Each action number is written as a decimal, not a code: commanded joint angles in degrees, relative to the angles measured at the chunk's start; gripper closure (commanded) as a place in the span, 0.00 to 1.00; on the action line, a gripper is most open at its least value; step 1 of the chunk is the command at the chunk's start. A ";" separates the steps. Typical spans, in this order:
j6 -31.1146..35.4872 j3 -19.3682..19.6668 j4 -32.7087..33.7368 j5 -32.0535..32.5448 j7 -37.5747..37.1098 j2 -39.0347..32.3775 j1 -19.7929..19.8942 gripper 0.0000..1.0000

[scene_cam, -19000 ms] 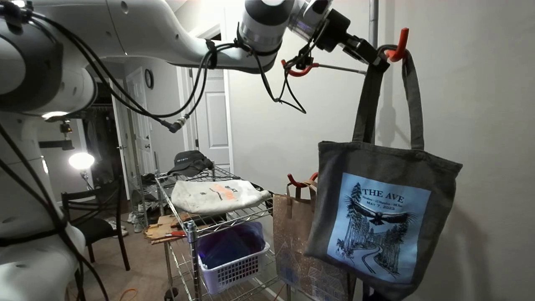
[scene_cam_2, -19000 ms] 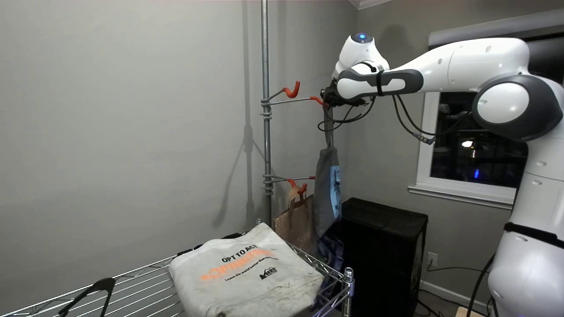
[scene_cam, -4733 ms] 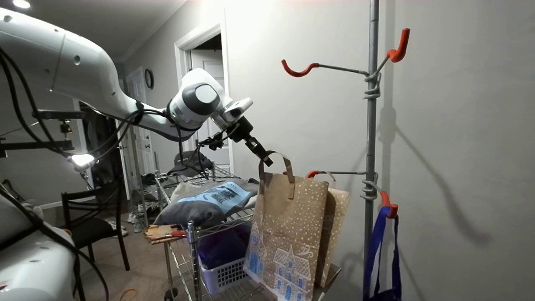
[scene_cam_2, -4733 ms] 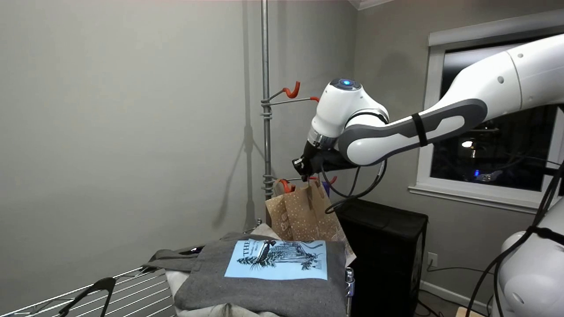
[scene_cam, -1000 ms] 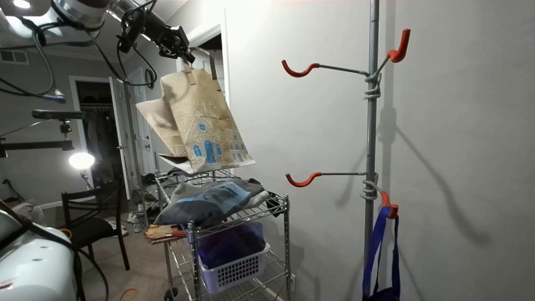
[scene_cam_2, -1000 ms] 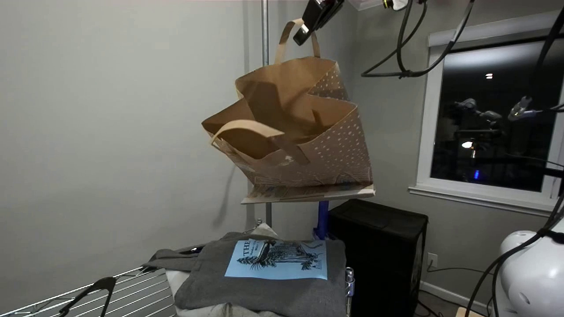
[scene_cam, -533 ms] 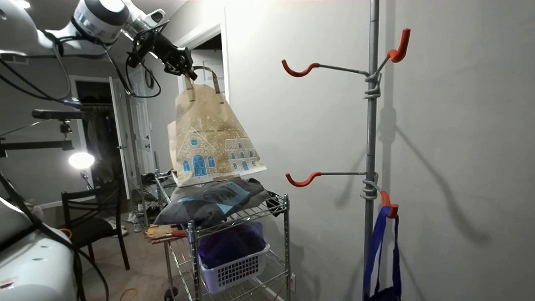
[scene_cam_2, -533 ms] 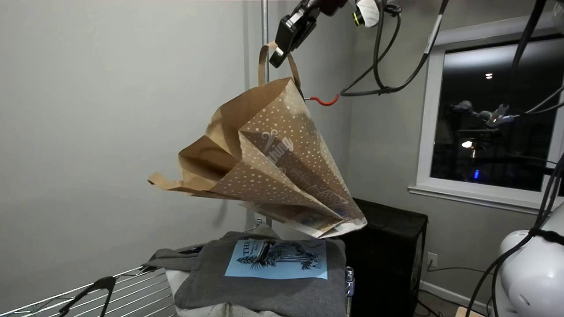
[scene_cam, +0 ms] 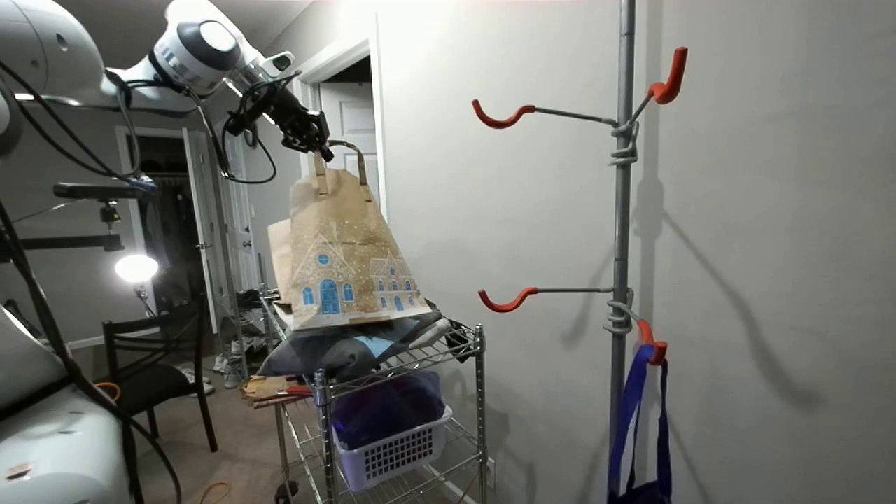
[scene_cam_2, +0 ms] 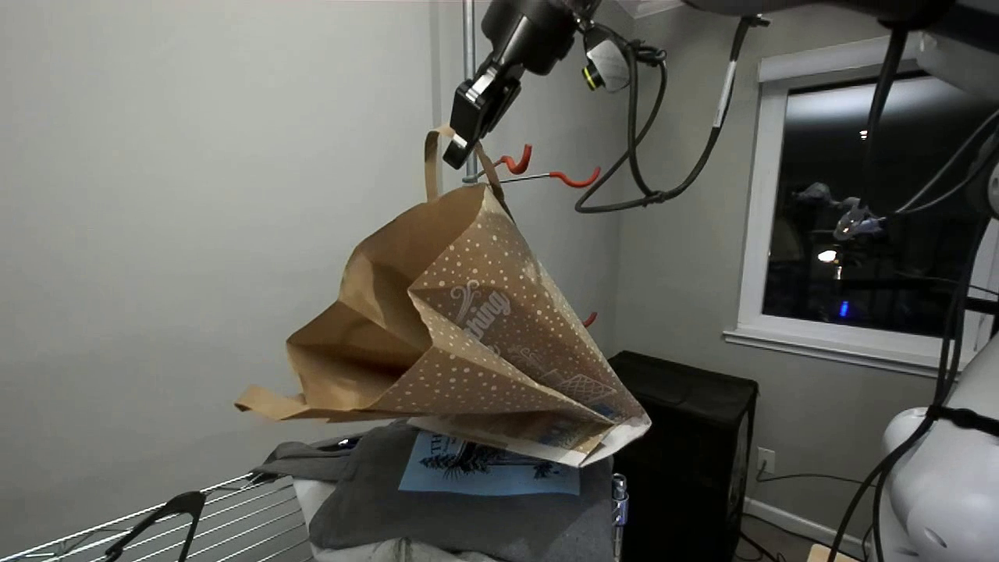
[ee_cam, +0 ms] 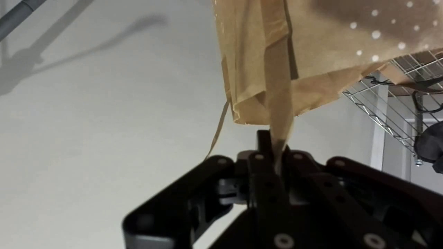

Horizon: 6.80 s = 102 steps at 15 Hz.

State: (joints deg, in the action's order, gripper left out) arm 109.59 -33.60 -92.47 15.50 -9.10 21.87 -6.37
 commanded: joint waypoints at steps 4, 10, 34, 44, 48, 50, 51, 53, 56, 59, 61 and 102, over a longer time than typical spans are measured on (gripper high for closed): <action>-0.77 -0.15 -0.63 3.99 -2.52 -3.33 -2.93 0.96; -1.44 0.78 -1.05 3.89 -2.12 -4.81 -4.85 0.46; 2.70 21.07 -32.43 -2.23 -8.97 17.73 -2.64 0.00; 13.64 40.12 -47.34 -2.83 -4.69 18.81 13.05 0.00; 21.70 43.61 -47.94 -6.58 -4.23 11.26 15.45 0.00; 24.64 43.87 -46.77 -8.42 -3.43 8.06 15.56 0.00; 25.78 43.67 -46.32 -8.86 -3.47 6.84 15.82 0.00; 26.94 43.55 -45.48 -9.37 -3.36 5.06 16.21 0.00; 25.92 42.30 -46.14 -8.52 -4.81 5.60 17.19 0.00; 25.90 41.78 -46.13 -8.38 -4.91 5.57 17.54 0.00; 25.89 41.71 -46.13 -8.36 -4.93 5.58 17.59 0.00; 48.82 29.56 -22.24 34.45 -58.73 -33.08 29.68 0.92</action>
State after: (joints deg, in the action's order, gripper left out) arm 157.79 -4.06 -115.36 50.05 -67.35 -10.73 23.30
